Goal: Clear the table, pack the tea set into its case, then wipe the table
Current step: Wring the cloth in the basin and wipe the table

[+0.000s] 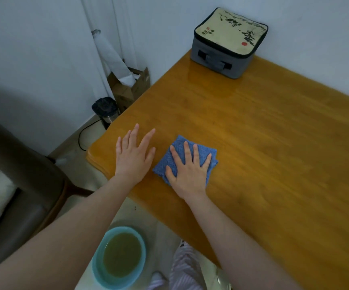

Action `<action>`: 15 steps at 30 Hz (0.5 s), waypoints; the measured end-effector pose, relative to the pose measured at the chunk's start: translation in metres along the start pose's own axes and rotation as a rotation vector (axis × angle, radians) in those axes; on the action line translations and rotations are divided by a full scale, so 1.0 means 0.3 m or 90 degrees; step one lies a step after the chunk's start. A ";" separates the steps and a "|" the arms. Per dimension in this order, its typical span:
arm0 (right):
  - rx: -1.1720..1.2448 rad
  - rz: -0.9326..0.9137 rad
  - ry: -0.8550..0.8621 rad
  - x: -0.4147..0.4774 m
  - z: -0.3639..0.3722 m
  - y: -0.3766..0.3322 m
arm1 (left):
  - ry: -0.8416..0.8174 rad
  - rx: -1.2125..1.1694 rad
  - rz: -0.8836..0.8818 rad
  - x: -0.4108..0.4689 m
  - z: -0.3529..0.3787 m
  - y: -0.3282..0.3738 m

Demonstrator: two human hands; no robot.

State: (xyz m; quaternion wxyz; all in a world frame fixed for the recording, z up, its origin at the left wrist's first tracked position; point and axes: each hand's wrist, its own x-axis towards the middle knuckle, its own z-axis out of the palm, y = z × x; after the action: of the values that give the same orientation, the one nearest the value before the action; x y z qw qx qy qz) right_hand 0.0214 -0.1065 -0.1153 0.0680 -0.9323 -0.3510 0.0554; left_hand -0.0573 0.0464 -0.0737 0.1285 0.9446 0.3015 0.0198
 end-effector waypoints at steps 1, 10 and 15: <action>0.004 -0.009 0.007 -0.031 0.006 -0.025 | -0.001 0.005 -0.005 -0.022 -0.008 -0.008; -0.004 -0.084 0.007 -0.267 0.032 -0.109 | -0.022 -0.015 -0.043 -0.257 -0.026 -0.053; -0.034 -0.125 -0.022 -0.333 0.016 -0.018 | -0.072 -0.007 -0.047 -0.323 -0.006 -0.008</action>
State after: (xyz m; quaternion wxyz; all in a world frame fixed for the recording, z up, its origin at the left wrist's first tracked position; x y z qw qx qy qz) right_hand -0.0574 -0.1683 -0.1135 0.0421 -0.8939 -0.4430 0.0551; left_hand -0.1381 -0.0071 -0.0685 0.1509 0.9317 0.3282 -0.0369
